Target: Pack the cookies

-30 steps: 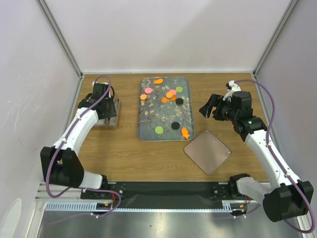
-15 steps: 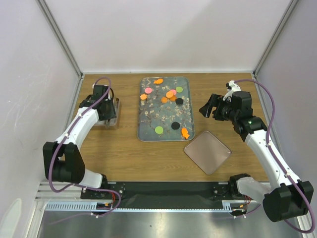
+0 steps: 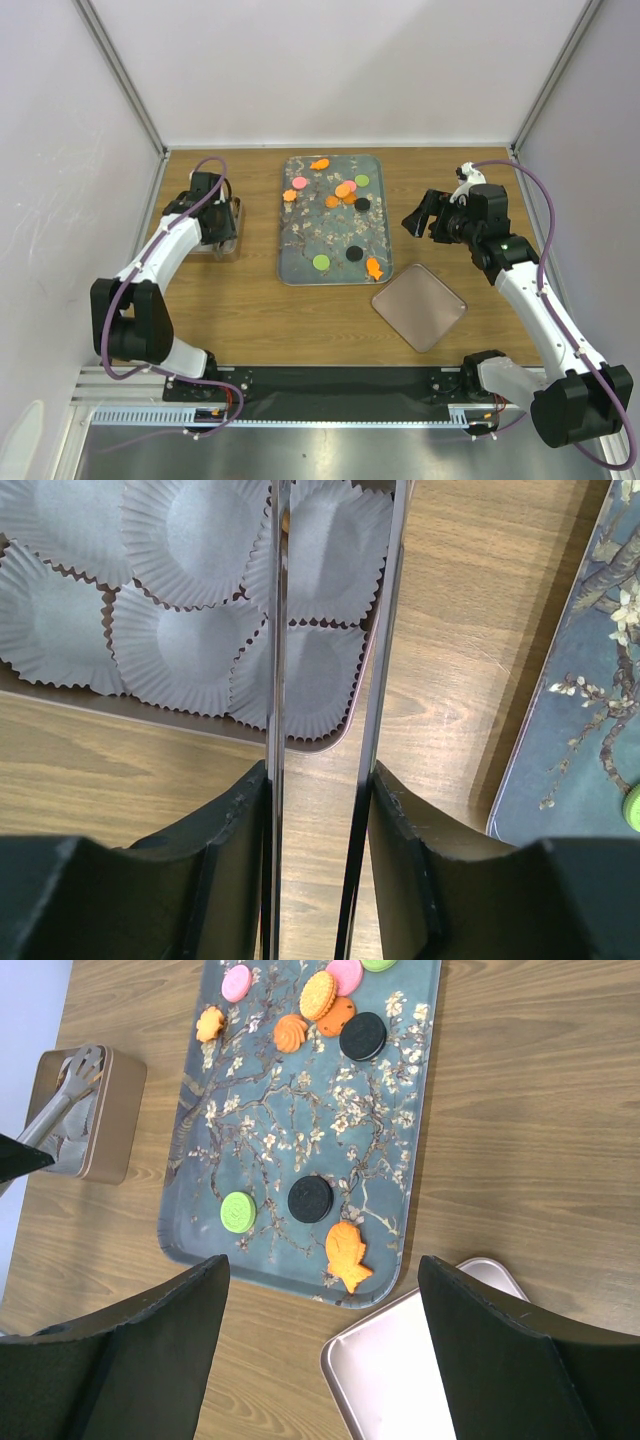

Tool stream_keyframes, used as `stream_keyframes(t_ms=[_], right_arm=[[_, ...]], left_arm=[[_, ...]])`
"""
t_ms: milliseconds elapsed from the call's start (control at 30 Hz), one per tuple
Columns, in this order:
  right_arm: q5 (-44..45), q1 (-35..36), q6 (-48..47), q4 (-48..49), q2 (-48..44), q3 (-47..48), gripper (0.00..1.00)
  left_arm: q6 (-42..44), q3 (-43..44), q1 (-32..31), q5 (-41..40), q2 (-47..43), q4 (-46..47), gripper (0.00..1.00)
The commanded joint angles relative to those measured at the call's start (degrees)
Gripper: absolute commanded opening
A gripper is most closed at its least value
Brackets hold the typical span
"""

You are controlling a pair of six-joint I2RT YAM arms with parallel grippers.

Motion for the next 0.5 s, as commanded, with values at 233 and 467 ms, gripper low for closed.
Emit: stream_keyframes(t_ms=[233,467], right_arm=[[-0.2,0.3,-0.8,1.2,-0.4,0.6,0.83],[-0.2,0.4,-0.8,1.1,-0.4,0.7,0.83]], left_arm=[[1.0,2.0,0.5,-0.3,0.7,2.2,0.46],[1.2,2.8,0.5,-0.8,1.4,2.0,0.47]])
